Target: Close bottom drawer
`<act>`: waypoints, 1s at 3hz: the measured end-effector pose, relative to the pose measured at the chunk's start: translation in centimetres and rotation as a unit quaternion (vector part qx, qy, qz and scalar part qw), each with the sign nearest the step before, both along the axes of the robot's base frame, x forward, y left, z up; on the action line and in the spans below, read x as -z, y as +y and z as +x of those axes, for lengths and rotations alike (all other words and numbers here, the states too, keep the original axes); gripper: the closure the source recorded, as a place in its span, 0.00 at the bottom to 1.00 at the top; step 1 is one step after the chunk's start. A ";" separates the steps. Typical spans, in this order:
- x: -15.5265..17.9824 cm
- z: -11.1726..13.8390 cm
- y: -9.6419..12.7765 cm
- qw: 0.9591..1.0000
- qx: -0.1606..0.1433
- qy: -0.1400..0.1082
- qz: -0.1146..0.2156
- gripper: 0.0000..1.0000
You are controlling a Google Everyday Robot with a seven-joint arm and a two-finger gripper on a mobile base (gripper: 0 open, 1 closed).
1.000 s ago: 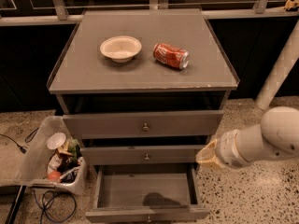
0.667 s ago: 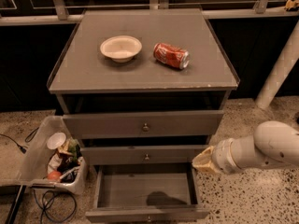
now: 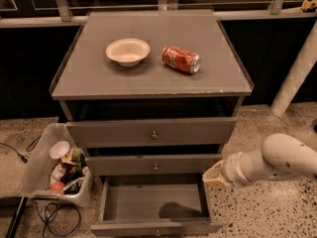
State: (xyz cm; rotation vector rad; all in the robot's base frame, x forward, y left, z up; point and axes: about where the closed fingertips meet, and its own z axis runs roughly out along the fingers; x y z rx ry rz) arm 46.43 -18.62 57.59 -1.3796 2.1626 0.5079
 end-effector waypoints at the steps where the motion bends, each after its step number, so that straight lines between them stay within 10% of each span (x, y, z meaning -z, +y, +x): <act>1: -0.2 -0.3 0.4 1.000 -0.008 0.002 -0.002 1.00; 3: 7.9 -3.4 2.5 0.997 -0.002 0.082 0.002 1.00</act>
Offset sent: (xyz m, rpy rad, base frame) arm -0.0327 0.0327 -0.0673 -0.0007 0.1498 0.0240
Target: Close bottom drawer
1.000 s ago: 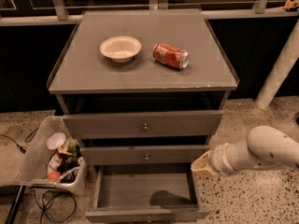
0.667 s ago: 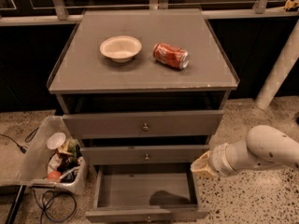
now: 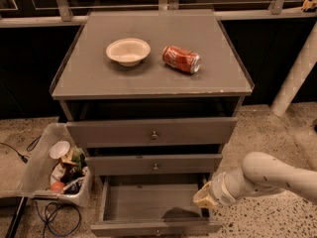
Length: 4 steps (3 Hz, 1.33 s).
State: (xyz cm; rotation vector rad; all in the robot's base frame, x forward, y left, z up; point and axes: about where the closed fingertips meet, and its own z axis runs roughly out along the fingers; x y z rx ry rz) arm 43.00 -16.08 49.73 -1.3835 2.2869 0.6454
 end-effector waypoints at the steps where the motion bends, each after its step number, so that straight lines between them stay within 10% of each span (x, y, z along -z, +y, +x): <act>1: 3.8 -1.8 0.5 1.000 0.004 0.020 0.005 1.00; 4: 13.2 -2.5 -3.0 0.992 0.034 -0.031 0.114 1.00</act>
Offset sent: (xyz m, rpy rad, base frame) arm -0.0494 -0.0099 -0.1073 0.1939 -0.1074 -0.0491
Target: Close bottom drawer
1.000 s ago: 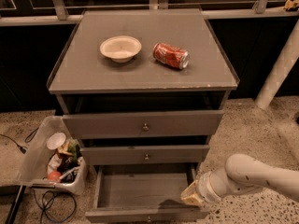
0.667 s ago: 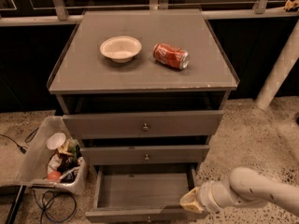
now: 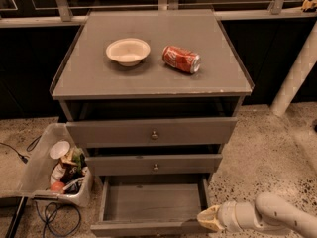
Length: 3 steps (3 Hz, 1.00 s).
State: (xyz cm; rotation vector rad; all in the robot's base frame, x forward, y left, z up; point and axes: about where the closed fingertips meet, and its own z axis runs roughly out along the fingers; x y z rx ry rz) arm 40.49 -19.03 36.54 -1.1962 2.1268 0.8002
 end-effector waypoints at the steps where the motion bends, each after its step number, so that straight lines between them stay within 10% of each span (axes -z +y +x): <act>1: 0.0 0.0 0.0 1.000 0.000 0.000 0.000 1.00; 3: 1.6 -1.2 2.6 0.998 -0.028 -0.015 -0.050 1.00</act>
Offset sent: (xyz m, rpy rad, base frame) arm -0.0140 0.0272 -0.0050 -0.1377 -0.0481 0.0550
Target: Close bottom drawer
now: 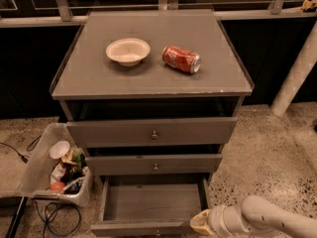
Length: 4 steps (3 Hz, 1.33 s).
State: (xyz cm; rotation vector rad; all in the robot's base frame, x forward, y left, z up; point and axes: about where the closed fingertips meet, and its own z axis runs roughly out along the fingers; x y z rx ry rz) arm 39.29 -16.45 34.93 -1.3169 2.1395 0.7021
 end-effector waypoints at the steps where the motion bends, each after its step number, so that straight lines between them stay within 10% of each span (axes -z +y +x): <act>1: 1.7 -0.5 0.8 1.000 -0.012 -0.002 -0.025 1.00; 4: 8.7 0.4 0.1 0.998 0.009 -0.031 -0.061 1.00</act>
Offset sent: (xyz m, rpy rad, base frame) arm -0.0087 0.0079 -0.0647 -0.1767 -0.0334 0.0278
